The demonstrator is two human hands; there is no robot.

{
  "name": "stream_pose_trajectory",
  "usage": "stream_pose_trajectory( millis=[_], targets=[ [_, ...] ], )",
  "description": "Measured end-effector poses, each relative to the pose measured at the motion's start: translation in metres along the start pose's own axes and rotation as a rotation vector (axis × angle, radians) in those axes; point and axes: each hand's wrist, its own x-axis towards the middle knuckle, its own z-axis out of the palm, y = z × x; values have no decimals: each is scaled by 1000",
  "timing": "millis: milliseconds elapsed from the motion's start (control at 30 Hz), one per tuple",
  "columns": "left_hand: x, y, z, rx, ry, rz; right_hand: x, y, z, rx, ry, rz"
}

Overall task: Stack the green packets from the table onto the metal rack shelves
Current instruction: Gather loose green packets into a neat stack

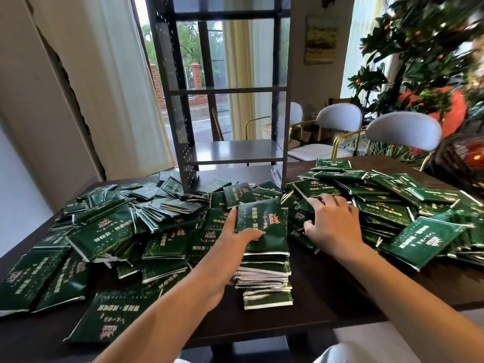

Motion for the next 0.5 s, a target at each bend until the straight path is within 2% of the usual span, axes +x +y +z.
stream_pose_trajectory(
  millis=[100, 167, 267, 400, 500],
  targets=[
    [0, -15, -13, 102, -79, 145, 2, 3, 6, -32, 125, -27],
    [5, -13, -13, 112, -40, 115, -2, 4, 4, 26, 223, -50],
    [2, 2, 2, 34, -29, -24, -19, -2, -11, 272, 308, -71],
    [3, 5, 3, 57, -32, -65, -50, -14, -40, 695, 346, -62],
    [4, 6, 5, 87, -15, -89, -67, -22, -55, 850, 382, -131]
  ],
)
